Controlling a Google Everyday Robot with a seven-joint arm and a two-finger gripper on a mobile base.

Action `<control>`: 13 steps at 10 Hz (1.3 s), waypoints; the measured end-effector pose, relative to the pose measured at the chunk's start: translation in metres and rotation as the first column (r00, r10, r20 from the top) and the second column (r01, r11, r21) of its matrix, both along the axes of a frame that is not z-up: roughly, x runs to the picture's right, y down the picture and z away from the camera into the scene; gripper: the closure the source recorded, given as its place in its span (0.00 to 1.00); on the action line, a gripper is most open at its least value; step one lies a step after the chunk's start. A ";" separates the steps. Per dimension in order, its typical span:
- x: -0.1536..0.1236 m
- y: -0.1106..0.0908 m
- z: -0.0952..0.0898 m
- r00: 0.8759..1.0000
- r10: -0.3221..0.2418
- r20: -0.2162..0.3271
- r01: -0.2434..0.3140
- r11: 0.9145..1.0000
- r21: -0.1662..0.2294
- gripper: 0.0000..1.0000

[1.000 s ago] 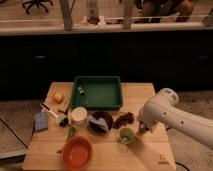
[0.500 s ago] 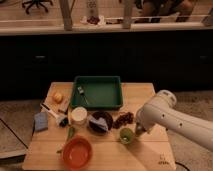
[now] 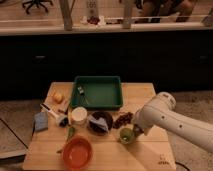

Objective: Stack cups into tray

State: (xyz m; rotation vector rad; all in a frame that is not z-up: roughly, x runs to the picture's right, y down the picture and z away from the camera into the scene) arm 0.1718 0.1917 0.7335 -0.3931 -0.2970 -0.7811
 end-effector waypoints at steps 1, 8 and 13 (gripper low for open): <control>-0.002 0.000 -0.001 1.000 -0.005 0.003 0.005 1.000 -0.001 0.46; 0.004 -0.016 -0.028 0.997 -0.066 -0.031 0.066 0.998 0.020 1.00; 0.004 -0.031 -0.055 0.990 -0.128 -0.052 0.129 0.991 0.020 1.00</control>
